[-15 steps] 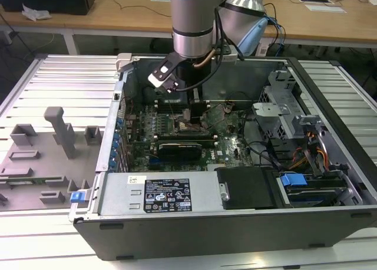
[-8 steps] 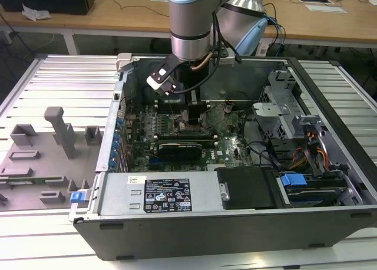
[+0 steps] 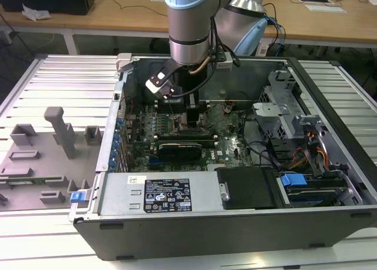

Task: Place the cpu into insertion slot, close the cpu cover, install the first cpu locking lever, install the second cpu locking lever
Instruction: 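Place the cpu into insertion slot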

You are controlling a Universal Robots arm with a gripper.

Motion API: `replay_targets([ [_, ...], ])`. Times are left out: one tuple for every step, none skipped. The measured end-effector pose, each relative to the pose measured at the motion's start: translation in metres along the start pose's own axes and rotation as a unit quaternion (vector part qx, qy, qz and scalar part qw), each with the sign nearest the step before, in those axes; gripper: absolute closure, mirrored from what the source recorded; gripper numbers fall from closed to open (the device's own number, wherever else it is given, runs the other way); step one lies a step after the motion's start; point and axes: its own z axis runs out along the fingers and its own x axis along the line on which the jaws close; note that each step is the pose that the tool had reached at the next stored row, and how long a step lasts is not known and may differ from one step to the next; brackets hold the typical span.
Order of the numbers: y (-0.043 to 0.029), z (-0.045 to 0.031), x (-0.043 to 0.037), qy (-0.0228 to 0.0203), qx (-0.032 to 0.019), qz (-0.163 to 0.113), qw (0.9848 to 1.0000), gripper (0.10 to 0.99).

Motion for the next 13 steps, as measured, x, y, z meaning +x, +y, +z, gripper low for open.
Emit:
replay_targets([
  [-0.0002,0.0009,0.0003,-0.0001,0.0,0.001,1.0,0.549],
  [-0.0003,0.0014,0.0007,-0.0002,0.0,0.002,1.0,0.549],
  [-0.0004,0.0019,0.0011,-0.0002,0.0,0.002,1.0,0.549],
  [-0.0005,0.0025,0.0017,-0.0002,0.0,0.003,1.0,0.549],
  [-0.0007,0.0029,0.0021,-0.0002,0.0,0.003,1.0,0.549],
  [-0.0009,0.0037,0.0026,-0.0003,0.0,0.004,1.0,0.549],
  [-0.001,0.0044,0.0028,-0.0004,0.0,0.004,1.0,0.549],
  [-0.0013,0.0057,0.0029,-0.0005,0.0,0.006,1.0,0.549],
  [-0.0016,0.0071,0.003,-0.0006,0.0,0.007,1.0,0.549],
  [-0.0019,0.0079,0.0031,-0.0006,0.0001,0.008,1.0,0.549],
  [-0.0022,0.009,0.0032,-0.0007,0.0,0.009,1.0,0.549],
  [-0.0024,0.0097,0.0033,-0.0008,0.0,0.009,1.0,0.549],
  [-0.0029,0.011,0.0033,-0.0008,0.0001,0.009,1.0,0.549],
])
